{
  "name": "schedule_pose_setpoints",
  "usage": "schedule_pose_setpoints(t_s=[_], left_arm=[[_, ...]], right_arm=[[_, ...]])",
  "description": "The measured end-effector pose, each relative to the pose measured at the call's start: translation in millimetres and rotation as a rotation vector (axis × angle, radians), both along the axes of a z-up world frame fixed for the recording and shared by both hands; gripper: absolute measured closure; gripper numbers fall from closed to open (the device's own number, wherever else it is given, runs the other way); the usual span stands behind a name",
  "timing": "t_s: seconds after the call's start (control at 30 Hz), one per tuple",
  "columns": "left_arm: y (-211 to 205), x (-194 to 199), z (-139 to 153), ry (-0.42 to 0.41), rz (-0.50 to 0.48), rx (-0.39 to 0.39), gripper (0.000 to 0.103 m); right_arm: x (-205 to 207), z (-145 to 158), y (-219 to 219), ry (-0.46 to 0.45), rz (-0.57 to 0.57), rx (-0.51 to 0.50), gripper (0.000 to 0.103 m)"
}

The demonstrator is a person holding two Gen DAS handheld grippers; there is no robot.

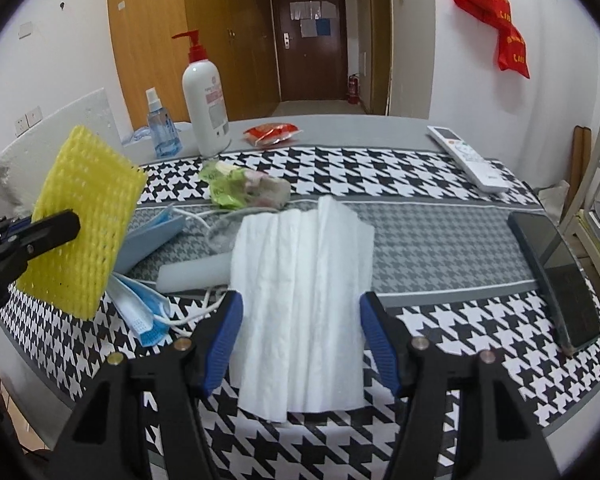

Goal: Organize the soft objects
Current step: 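Raise the white tissues with the right gripper while the left gripper holds the yellow net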

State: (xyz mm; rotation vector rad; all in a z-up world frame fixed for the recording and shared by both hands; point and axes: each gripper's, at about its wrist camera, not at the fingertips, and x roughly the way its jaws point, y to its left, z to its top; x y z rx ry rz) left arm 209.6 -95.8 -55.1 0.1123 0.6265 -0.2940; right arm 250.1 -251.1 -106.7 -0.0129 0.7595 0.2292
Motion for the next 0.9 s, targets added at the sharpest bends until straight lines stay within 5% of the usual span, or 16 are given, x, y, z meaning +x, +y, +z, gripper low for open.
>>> schedule_pose_setpoints(t_s=[0.2,0.47,0.9], left_arm=[[1.4,1.0,-2.1,0.004,-0.003,-0.001,0.092],[2.8,-1.4,-2.7,0.002,-0.006,-0.008,0.092],[8.6,-15.3,10.4,-0.044,-0.010,-0.019,0.092]], right_arm=[[-0.2,-3.7,1.3,0.013,-0.017,-0.043,0.072],[-11.1,14.2,-3.8,-0.047,-0.010,0.009,0.091],[-30.4,60.4,-5.1,-0.177,0.029,0.088,0.092]])
